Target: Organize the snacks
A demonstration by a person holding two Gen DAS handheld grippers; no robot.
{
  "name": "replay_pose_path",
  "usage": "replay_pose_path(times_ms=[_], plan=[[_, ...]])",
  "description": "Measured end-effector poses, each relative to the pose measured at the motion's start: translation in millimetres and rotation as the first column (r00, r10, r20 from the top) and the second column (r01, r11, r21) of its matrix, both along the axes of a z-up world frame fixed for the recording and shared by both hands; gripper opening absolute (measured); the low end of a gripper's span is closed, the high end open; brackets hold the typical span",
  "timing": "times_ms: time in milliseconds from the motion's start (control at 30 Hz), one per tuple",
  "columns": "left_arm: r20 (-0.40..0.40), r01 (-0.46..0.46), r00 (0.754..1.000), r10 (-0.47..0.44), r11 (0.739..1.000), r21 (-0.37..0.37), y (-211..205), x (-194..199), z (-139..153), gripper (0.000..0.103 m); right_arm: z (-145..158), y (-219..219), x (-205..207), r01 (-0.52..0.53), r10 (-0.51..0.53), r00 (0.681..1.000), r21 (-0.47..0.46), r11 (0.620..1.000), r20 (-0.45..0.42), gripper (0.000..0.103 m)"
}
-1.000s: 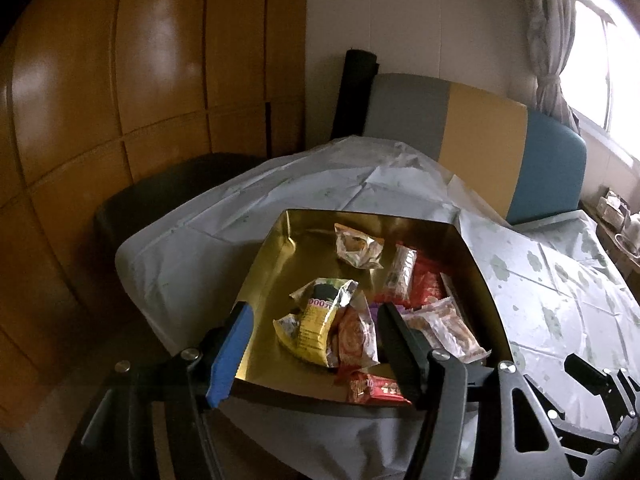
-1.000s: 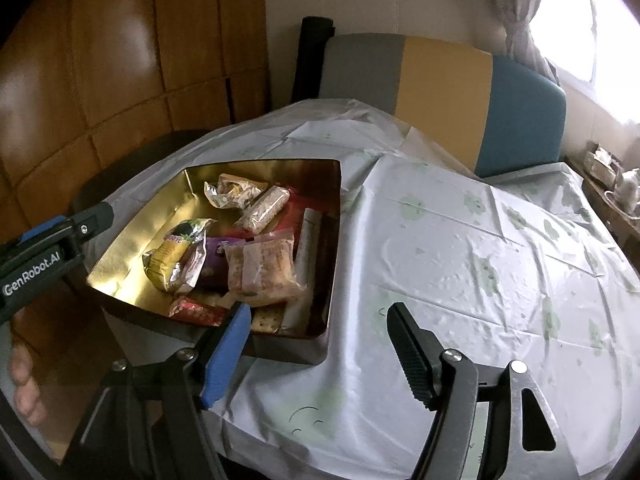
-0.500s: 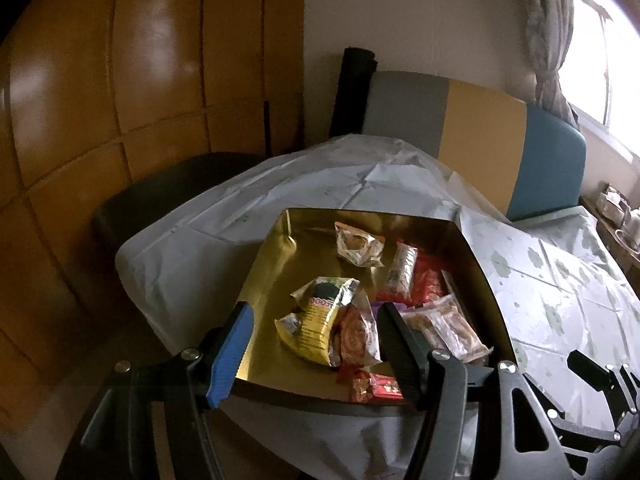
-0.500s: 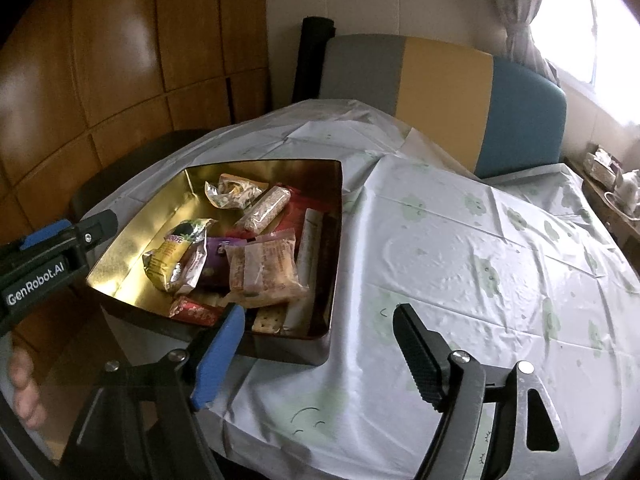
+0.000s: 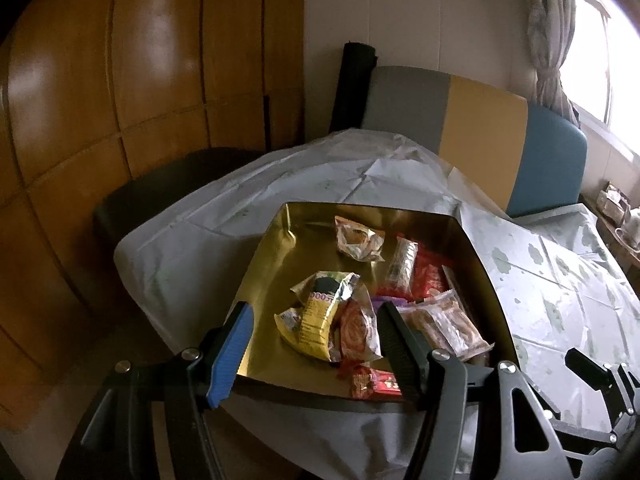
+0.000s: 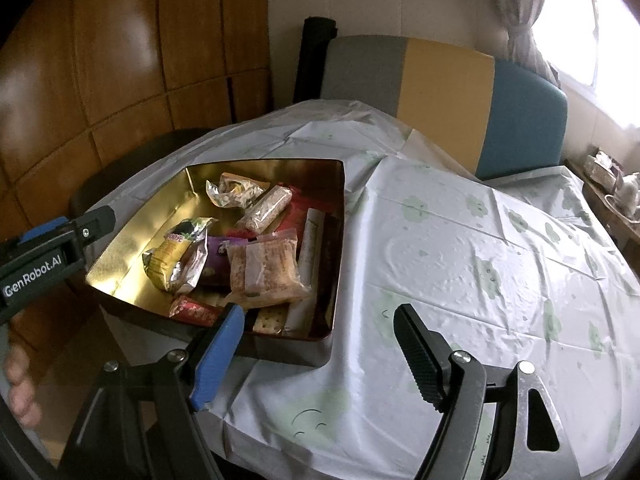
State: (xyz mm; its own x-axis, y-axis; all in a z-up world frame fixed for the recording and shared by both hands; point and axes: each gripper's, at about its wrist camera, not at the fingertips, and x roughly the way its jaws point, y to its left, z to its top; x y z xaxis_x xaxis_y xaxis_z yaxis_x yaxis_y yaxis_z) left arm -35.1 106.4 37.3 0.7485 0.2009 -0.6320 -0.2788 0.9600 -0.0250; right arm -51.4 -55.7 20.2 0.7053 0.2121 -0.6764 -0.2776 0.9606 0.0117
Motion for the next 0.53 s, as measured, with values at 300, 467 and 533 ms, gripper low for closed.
replay_pose_path(times_ms=[300, 467, 533], plan=[[0.016, 0.019, 1.000, -0.019, 1.000, -0.023, 2.1, 1.9, -2.2, 0.049, -1.7, 3.0, 0.3, -0.007, 0.007, 1.000, -0.011, 1.000, -0.001, 0.080], [0.053, 0.009, 0.999, -0.008, 1.000, -0.007, 4.5, 0.1, 4.3, 0.047, -2.9, 3.9, 1.2, -0.010, 0.010, 1.000, -0.013, 1.000, -0.009, 0.080], [0.050, 0.015, 0.999, -0.014, 1.000, -0.010, 4.7, 1.5, 5.7, 0.047, -3.1, 3.5, 3.0, -0.010, 0.010, 1.000, -0.011, 1.000, -0.014, 0.080]])
